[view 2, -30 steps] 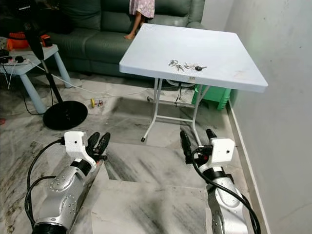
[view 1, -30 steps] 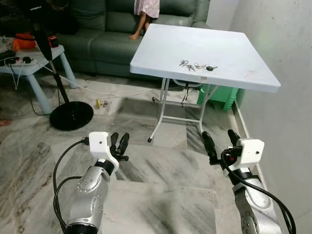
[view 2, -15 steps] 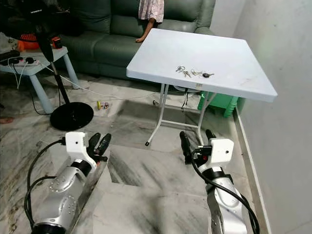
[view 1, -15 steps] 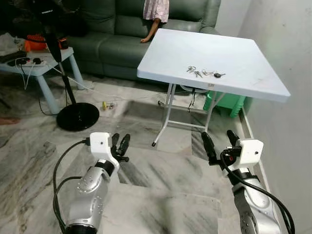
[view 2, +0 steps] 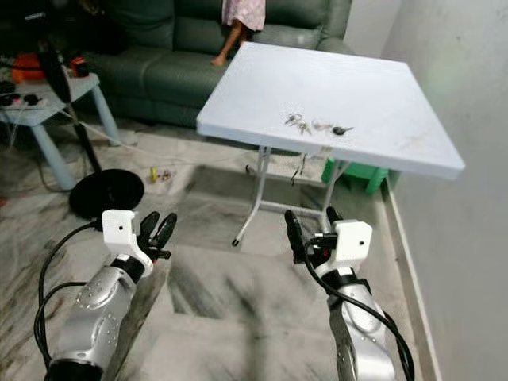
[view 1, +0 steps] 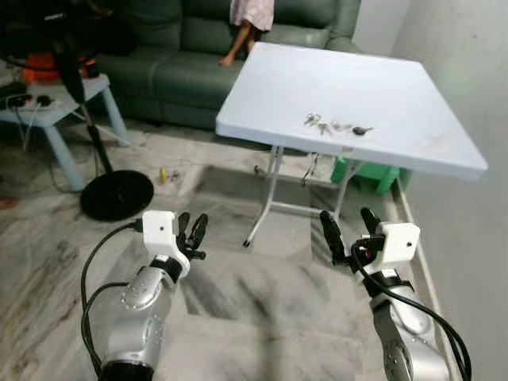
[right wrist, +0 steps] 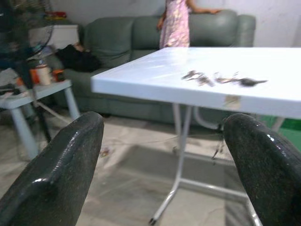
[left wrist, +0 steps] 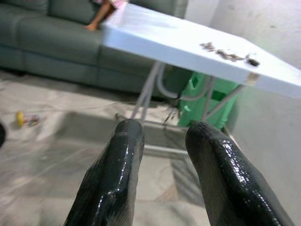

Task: Hang keys on a hook

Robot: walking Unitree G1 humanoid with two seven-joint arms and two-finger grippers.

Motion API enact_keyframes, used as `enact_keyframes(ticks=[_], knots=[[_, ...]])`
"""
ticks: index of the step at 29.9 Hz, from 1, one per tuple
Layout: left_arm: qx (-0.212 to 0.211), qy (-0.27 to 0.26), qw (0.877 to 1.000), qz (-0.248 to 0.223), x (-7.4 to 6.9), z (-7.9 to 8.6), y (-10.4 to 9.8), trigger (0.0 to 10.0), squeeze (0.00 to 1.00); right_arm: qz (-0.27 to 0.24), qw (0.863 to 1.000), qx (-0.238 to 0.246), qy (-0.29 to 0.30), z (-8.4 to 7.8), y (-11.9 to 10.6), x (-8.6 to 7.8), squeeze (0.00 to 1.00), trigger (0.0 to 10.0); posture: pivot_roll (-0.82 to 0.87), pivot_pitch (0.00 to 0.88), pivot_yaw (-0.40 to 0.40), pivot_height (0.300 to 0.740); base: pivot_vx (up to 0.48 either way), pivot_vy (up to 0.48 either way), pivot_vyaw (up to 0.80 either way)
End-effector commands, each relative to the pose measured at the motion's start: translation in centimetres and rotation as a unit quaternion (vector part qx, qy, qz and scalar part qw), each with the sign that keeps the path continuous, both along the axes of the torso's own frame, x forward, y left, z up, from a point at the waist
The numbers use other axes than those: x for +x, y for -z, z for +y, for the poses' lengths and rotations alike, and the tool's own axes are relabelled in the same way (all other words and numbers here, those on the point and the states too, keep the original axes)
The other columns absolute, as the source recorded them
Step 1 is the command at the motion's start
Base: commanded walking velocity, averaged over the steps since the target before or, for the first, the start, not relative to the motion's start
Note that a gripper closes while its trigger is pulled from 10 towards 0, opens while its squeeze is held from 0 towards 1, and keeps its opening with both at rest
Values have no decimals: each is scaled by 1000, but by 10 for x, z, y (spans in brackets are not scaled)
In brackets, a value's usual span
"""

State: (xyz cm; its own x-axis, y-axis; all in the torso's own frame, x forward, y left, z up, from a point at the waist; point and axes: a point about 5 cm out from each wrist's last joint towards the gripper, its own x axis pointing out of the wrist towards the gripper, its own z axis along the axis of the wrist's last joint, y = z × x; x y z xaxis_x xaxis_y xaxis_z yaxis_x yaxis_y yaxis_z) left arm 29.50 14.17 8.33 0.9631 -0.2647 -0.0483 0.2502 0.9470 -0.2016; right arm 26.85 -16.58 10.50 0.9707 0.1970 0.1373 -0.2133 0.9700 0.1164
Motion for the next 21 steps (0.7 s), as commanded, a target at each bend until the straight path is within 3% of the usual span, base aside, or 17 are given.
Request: enact_keyframes(ticks=[1,21], knots=[[1,17,1000,-7,1,-9,-3,10000,0,5,1000,-5,14,-10,2,-1,0,10000,127,0,-54,736,420,0,0],[6,22,1000,-5,-1,-10,-1,10000,0,6,1000,-8,6,-9,3,-2,0,10000,134,0,-56,736,419,0,0]])
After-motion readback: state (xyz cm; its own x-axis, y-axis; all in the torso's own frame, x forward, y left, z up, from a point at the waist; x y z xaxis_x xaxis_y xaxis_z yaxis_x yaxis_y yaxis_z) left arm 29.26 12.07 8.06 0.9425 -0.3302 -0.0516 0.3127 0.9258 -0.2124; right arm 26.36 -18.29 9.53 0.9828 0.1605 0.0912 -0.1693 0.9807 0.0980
